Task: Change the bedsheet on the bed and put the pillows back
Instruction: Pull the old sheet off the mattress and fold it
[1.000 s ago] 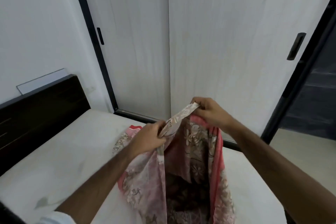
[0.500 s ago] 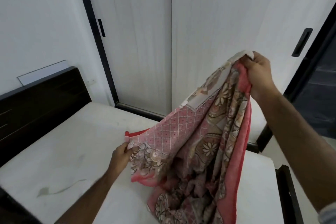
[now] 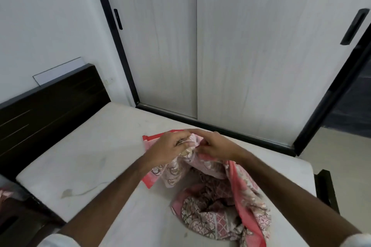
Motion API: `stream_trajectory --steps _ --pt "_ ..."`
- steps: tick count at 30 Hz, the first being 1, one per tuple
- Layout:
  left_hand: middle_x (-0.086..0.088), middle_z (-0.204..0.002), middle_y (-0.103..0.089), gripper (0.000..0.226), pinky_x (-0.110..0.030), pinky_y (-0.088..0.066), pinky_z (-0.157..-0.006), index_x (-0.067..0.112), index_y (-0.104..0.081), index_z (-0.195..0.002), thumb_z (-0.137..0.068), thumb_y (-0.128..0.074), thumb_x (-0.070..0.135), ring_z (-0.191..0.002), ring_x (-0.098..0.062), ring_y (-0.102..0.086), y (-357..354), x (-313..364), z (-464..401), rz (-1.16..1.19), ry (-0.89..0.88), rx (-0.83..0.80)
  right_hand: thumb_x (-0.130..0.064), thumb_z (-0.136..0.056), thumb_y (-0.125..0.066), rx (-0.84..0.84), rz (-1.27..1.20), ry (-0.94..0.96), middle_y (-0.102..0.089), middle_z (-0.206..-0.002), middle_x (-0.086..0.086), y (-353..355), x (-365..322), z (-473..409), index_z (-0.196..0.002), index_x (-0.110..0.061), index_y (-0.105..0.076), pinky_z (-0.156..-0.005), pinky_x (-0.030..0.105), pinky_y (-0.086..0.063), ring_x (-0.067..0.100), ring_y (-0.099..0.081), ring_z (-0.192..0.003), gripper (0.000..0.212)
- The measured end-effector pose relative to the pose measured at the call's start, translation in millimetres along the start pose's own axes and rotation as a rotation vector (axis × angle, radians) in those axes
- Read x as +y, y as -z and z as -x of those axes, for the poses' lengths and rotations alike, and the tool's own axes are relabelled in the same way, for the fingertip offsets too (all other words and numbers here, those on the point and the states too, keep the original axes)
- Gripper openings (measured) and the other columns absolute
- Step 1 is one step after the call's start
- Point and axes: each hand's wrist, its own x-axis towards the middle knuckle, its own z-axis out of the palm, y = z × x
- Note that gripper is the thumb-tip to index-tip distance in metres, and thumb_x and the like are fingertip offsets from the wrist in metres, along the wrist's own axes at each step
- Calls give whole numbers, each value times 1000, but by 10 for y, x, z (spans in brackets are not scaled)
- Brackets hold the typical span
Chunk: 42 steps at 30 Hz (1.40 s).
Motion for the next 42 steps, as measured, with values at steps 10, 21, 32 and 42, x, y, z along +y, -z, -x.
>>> stream_trajectory --steps 10,21,32,42 --pt "9 -105 -76 35 -31 -61 -83 30 -71 -110 -82 -84 14 -98 -14 -72 74 -665 323 209 328 -138 -27 -93 -60 97 -143 -28 -74 -95 3 416 267 253 -98 -9 -70 -84 45 -56 22 -71 -88 22" --pt "-6 -95 -72 57 -25 -56 -69 12 -63 -101 -67 -91 48 -83 -15 -69 -7 -519 255 904 302 259 -1 -98 -57 -54 -552 -50 -73 -117 12 469 405 561 -118 2 -68 -94 32 -55 26 -69 -109 23" --pt "-11 -98 -78 64 -28 -59 -57 9 -67 -111 -63 -92 43 -78 -22 -76 144 -34 121 706 484 100 -9 -95 -65 -299 -593 -199 -76 -102 6 600 585 882 -102 -9 -75 -83 24 -52 14 -69 -92 12" --pt "0 -94 -78 12 -28 -62 -74 13 -71 -103 -100 -60 9 -88 -14 -74 -100 -164 220 742 444 631 -17 -94 -69 -37 -628 -336 -76 -102 9 311 805 879 -102 -8 -76 -79 25 -55 10 -70 -86 15"
